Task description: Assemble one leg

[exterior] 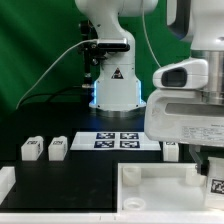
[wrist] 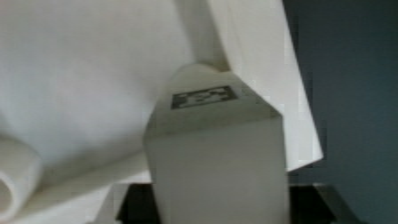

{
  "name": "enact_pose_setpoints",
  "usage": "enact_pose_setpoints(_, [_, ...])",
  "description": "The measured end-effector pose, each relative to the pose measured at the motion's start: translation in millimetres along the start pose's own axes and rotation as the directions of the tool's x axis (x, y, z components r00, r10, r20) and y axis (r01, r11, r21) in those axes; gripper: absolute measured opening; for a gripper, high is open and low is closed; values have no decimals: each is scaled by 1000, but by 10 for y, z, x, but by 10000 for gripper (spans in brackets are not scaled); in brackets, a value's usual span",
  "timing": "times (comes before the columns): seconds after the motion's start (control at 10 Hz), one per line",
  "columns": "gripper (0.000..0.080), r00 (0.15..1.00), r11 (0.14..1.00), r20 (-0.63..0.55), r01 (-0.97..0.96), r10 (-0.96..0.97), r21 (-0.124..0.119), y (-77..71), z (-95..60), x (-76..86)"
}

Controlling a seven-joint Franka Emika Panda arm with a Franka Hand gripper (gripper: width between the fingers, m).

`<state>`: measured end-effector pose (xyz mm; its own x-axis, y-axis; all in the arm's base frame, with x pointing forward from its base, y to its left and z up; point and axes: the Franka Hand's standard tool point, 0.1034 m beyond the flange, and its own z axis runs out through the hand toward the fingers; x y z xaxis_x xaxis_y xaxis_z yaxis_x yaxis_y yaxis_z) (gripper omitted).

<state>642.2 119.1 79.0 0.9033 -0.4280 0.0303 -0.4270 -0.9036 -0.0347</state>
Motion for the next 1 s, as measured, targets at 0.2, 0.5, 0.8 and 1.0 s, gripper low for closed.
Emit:
enact_pose_setpoints(0.2, [300,963,963,0,-270,270,-6,29,2,20])
enact_pose_setpoints(0.5, [300,647,647,16,-761,762,-52,111,10,40])
enact_pose_setpoints(0.8, [300,198,200,32,-977,980,-80,161,5,1])
enact_pose_setpoints(1.0, [300,76,78,23,-993,997,-90,158,2,-20])
